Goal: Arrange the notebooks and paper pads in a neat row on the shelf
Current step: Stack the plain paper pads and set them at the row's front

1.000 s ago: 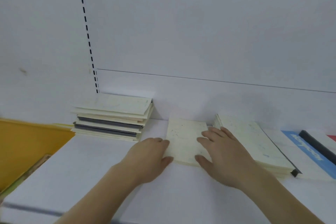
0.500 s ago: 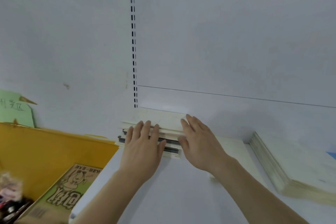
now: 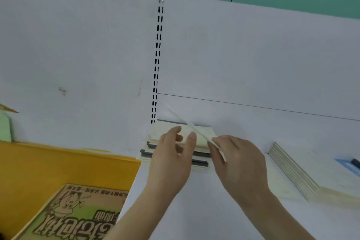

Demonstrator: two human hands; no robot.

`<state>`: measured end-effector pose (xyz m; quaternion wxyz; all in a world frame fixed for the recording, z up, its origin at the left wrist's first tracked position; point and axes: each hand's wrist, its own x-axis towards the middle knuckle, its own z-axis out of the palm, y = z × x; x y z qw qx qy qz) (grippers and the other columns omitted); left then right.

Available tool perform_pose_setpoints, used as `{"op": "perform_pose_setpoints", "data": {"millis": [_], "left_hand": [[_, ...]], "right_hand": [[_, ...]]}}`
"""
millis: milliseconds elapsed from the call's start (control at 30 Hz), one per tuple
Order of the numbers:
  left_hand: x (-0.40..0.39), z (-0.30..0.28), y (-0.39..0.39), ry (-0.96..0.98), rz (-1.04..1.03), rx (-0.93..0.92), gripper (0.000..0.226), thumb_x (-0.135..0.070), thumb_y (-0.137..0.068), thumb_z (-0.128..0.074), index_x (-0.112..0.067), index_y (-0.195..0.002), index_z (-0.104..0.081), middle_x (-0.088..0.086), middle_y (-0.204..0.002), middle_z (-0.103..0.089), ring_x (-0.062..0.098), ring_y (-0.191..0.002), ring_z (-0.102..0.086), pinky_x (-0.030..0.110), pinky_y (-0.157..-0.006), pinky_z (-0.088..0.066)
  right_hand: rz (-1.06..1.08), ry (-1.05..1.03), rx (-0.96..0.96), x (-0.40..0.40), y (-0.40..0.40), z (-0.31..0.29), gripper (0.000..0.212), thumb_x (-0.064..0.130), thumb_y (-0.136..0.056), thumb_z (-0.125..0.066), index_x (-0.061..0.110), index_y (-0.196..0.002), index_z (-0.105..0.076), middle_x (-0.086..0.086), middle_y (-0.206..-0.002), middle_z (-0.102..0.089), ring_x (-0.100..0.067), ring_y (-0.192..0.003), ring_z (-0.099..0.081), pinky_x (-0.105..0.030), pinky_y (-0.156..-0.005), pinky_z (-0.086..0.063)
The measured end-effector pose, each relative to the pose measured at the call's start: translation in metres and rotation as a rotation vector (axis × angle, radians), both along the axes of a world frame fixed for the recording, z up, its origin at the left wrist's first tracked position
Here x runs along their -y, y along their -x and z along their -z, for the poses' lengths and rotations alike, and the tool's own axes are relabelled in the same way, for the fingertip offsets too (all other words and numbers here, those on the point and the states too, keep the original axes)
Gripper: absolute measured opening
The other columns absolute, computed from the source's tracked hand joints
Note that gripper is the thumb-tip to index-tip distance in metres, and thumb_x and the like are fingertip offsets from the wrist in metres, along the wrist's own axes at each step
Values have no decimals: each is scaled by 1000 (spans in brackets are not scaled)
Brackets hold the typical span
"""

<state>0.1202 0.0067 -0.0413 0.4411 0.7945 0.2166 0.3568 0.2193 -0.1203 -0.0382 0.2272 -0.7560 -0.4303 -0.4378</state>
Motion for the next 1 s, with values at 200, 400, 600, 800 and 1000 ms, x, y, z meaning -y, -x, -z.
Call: {"op": "perform_pose_setpoints", "data": {"millis": [200, 400, 600, 800, 1000], "left_hand": [[10, -4, 3, 441, 75, 190, 28, -16, -101, -44, -34, -123, -50, -12, -109, -66, 7, -98, -62, 32, -78, -56], [-27, 3, 17, 433, -4, 247, 44, -17, -105, -37, -50, -130, -49, -24, -107, -63, 10, -102, -62, 47, -84, -59], [-38, 11, 29, 494, 11, 198, 39, -22, -106, -37, -53, -127, -48, -22, -92, -68, 23, -97, -65, 57, -82, -58], [-37, 11, 37, 445, 29, 256, 43, -20, -106, -37, -56, -128, -48, -28, -113, -64, 11, -114, -60, 50, -97, -52], [-25, 1, 30, 531, 120, 340, 47, -16, -107, -34, -55, -127, -52, -22, -118, -65, 15, -118, -59, 49, -93, -55]], "right_hand": [[-308, 132, 9, -7, 22, 36, 34, 32, -97, -56, 8, -119, -67, -1, -122, -65, -18, -112, -61, -38, -95, -47], [1, 156, -281, -7, -26, 32, 51, 24, -94, -43, 7, -142, -42, -7, -151, -37, -24, -141, -31, -41, -113, -32], [61, 461, -315, -16, -68, 23, 30, 12, -88, -57, 13, -117, -65, -8, -116, -67, -33, -106, -62, -41, -92, -49], [253, 364, -207, 7, -63, -11, 25, 34, -97, -41, 29, -97, -65, 6, -78, -67, -19, -69, -60, -32, -58, -45], [246, -161, -115, 29, -27, -35, 27, 22, -94, -51, 16, -68, -53, 6, -46, -36, -17, -38, -32, -21, -42, -19]]}}
